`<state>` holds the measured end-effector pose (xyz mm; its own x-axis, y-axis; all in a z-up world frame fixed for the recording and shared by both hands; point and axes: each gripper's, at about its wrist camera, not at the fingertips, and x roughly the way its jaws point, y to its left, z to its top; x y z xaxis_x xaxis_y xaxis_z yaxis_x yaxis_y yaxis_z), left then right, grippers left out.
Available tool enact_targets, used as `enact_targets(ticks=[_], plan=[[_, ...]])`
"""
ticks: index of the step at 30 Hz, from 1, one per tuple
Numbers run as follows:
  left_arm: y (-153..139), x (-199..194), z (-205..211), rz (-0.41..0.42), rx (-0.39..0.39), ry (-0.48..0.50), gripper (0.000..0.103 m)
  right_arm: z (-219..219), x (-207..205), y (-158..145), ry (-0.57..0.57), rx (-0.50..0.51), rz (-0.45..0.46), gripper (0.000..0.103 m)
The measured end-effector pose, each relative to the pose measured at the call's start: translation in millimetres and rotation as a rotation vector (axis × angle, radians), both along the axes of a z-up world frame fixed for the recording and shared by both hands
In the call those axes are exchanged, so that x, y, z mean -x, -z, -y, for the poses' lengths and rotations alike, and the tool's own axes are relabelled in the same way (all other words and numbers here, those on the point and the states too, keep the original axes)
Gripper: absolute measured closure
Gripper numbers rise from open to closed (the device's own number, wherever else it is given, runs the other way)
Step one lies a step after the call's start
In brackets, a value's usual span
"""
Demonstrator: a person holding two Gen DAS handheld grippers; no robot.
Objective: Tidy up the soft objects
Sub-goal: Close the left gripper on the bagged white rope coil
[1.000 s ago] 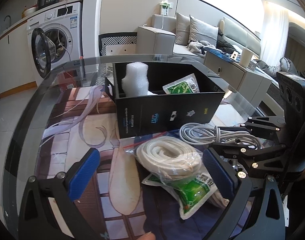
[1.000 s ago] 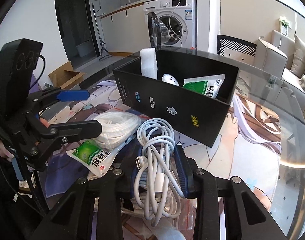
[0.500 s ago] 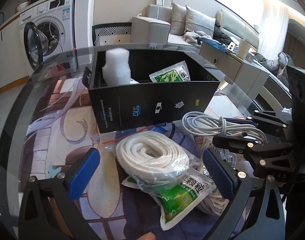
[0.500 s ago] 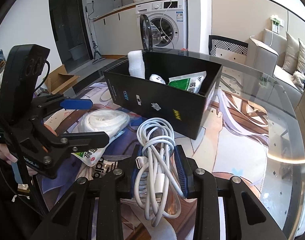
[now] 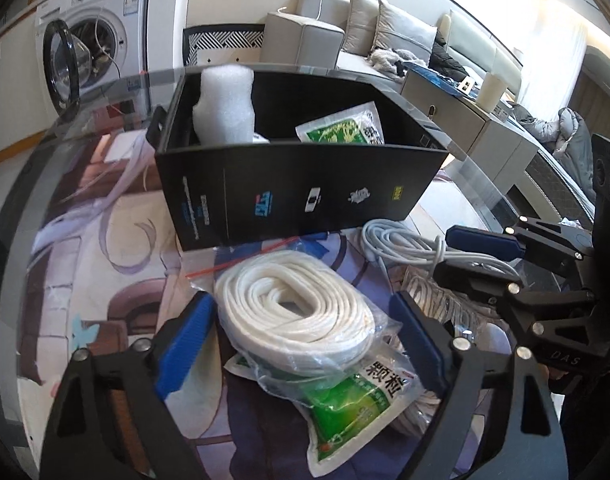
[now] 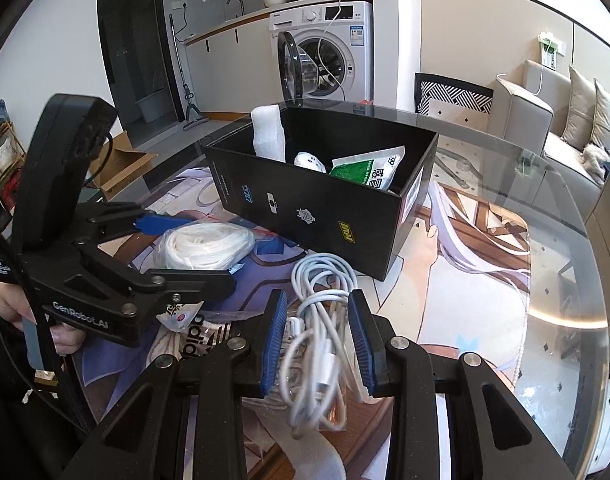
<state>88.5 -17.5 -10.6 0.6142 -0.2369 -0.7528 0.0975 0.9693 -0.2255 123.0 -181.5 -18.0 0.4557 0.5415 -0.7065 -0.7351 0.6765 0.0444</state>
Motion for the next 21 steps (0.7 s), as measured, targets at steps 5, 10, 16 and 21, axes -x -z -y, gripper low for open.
enact_targets(ticks=[5,10,16,21], plan=[[0,0,-2,0.006,-0.010,-0.009,0.032,3,-1,4,0.008,0.016,-0.017,0.071],[-1,3,-9,0.025,0.009,-0.014,0.044,4,-7,9,0.019,0.020,-0.043,0.071],[-4,7,-16,0.047,0.011,-0.013,0.054,8,-12,14,0.028,0.000,-0.094,0.071],[-5,8,-18,0.055,0.012,-0.017,0.057,9,-17,15,0.028,-0.010,-0.115,0.071]])
